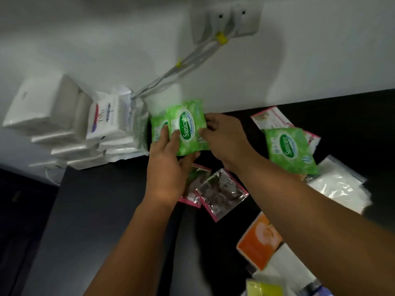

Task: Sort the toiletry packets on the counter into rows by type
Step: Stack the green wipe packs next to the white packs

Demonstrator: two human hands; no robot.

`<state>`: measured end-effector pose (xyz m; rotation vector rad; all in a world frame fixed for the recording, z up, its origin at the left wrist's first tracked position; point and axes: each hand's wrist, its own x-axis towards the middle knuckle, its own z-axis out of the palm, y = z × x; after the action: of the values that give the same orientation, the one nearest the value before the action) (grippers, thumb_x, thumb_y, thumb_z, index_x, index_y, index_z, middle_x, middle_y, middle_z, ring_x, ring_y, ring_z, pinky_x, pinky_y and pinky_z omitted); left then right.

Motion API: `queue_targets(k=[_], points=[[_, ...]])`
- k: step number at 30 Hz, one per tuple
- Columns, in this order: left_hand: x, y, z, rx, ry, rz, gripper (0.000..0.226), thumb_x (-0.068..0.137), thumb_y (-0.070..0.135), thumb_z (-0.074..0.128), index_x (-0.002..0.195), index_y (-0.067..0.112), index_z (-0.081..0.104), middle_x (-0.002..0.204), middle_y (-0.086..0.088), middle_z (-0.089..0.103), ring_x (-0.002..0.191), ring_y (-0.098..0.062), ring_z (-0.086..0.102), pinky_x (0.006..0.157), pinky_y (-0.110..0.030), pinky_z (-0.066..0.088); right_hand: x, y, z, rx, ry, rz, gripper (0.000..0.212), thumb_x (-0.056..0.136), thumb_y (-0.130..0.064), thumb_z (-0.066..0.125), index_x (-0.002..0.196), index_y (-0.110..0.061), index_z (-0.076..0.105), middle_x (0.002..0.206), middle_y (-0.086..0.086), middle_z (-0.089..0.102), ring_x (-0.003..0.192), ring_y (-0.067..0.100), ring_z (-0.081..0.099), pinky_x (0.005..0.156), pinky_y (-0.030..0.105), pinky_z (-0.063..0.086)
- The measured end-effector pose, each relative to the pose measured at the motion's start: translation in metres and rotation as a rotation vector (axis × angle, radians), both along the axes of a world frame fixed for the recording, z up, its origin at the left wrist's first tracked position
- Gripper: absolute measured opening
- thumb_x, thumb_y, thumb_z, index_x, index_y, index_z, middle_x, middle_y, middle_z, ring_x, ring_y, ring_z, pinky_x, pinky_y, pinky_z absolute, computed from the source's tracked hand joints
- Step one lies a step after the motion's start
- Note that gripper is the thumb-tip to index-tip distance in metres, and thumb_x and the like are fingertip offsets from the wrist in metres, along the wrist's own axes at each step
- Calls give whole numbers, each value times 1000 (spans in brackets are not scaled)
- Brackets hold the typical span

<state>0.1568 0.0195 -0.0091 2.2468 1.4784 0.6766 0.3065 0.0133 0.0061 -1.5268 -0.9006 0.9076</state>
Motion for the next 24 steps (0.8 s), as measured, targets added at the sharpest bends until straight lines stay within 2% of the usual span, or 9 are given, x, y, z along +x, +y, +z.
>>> queue_targets(k=[3, 6, 9, 11, 13, 17, 19, 22, 24], points=[[-16, 12, -1, -8, 43, 10, 54, 90, 29, 72, 138, 8, 56, 154, -15, 40, 131, -35, 46, 105, -38, 41, -17, 20, -8, -47, -92, 20, 27, 86, 0, 66, 112, -6, 72, 104, 7, 75, 93, 17, 72, 89, 42, 58], [-24, 22, -6, 14, 133, 7, 43, 94, 21, 66, 135, 9, 59, 151, -20, 43, 125, -41, 48, 102, -41, 40, -29, 34, -15, -76, -206, 30, 25, 88, -6, 67, 111, -8, 73, 103, 7, 75, 93, 20, 71, 89, 43, 56], [-24, 31, -10, 14, 214, -23, 42, 97, 12, 58, 139, 11, 56, 154, -23, 37, 135, -42, 40, 110, -42, 37, -41, 40, -21, -109, -312, 43, 30, 88, -6, 61, 116, -12, 72, 107, 5, 73, 96, 20, 69, 91, 41, 55], [-23, 37, -12, 14, 267, -39, 42, 96, 7, 54, 137, 9, 54, 154, -24, 37, 143, -40, 31, 117, -40, 28, -47, 41, -24, -128, -345, 91, 34, 89, -2, 55, 118, -13, 69, 106, 6, 72, 94, 21, 67, 87, 40, 55], [-20, 41, -14, 26, 334, -64, 43, 94, 5, 50, 138, 6, 50, 152, -23, 38, 148, -37, 23, 122, -37, 21, -51, 41, -26, -143, -359, 131, 32, 89, 0, 51, 114, -9, 68, 100, 8, 71, 88, 24, 67, 80, 40, 55], [-19, 46, -16, 31, 395, -97, 47, 95, 4, 48, 142, 5, 43, 153, -19, 38, 150, -32, 23, 121, -38, 26, -53, 39, -27, -133, -274, 141, 33, 91, 1, 49, 117, -7, 66, 100, 12, 70, 89, 28, 67, 73, 36, 53], [-20, 47, -15, 20, 389, -112, 47, 96, 5, 50, 142, 5, 42, 153, -19, 37, 149, -32, 23, 121, -38, 26, -53, 39, -27, -132, -240, 154, 34, 91, 2, 48, 119, -8, 66, 102, 12, 70, 88, 27, 67, 72, 34, 53], [-22, 47, -11, -36, 369, -144, 50, 93, 6, 55, 141, 2, 42, 153, -20, 36, 148, -34, 24, 120, -40, 27, -50, 38, -24, -149, -238, 193, 30, 91, 1, 49, 114, -7, 66, 96, 11, 70, 76, 19, 63, 65, 28, 49], [-22, 44, -5, -96, 260, -151, 50, 85, 3, 58, 134, -1, 48, 145, -22, 44, 144, -37, 31, 117, -43, 31, -46, 38, -22, -175, -249, 183, 23, 90, 2, 48, 105, -3, 65, 94, 14, 67, 78, 22, 61, 69, 33, 49]])
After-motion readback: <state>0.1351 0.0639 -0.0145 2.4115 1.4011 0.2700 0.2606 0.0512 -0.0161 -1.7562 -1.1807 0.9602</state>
